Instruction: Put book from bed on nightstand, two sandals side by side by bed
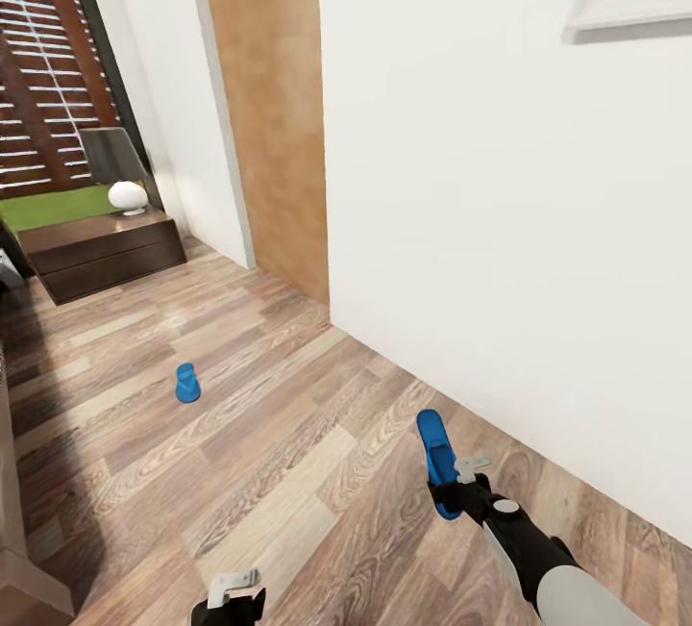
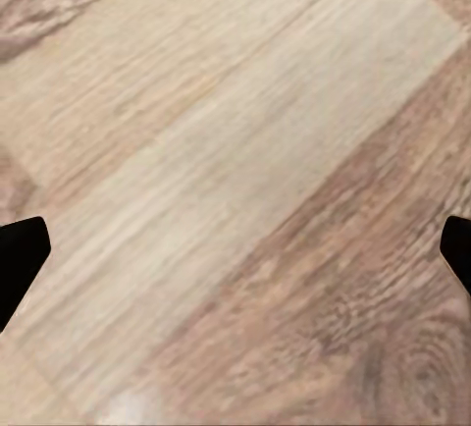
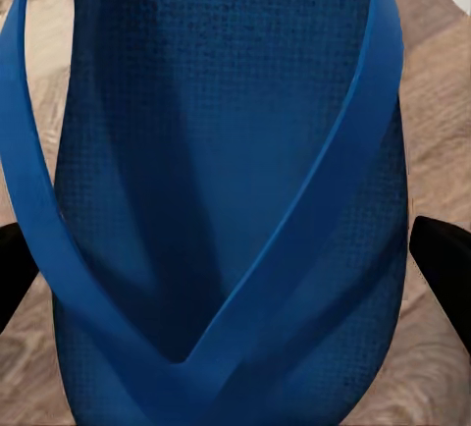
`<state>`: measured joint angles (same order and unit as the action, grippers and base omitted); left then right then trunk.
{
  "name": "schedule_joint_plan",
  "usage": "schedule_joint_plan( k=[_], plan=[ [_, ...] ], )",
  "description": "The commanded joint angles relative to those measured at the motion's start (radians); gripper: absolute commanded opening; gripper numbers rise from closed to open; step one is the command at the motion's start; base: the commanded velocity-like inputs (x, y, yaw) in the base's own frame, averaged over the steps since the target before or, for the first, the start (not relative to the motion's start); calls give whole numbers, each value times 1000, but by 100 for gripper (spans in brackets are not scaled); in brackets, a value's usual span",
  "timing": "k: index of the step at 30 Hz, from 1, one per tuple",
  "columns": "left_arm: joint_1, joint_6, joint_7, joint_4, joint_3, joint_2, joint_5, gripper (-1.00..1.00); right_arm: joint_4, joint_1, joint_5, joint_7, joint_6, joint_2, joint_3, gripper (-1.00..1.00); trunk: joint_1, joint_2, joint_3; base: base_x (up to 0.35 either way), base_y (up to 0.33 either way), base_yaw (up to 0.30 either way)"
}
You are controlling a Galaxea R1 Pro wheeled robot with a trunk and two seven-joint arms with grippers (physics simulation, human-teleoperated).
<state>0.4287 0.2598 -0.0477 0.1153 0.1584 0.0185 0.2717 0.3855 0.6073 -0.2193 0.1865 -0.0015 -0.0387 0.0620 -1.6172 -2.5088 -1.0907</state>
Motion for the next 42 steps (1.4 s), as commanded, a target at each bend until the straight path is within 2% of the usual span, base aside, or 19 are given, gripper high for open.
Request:
schedule_joint_plan(
  k=[1,34,42],
  plan=[
    [1,4,-3,-2,7,0,11,100,1,0,-8,8,1,0,7,-100,0,0,-1,331,0,142],
    [1,4,-8,-2,7,0,11,100,1,0,-8,8,0,0,7,-100,0,0,-1,319,18,137],
    [1,4,-10,-2,7,0,11,100,1,0,-8,8,1,0,7,-100,0,0,-1,287,141,128]
  ],
)
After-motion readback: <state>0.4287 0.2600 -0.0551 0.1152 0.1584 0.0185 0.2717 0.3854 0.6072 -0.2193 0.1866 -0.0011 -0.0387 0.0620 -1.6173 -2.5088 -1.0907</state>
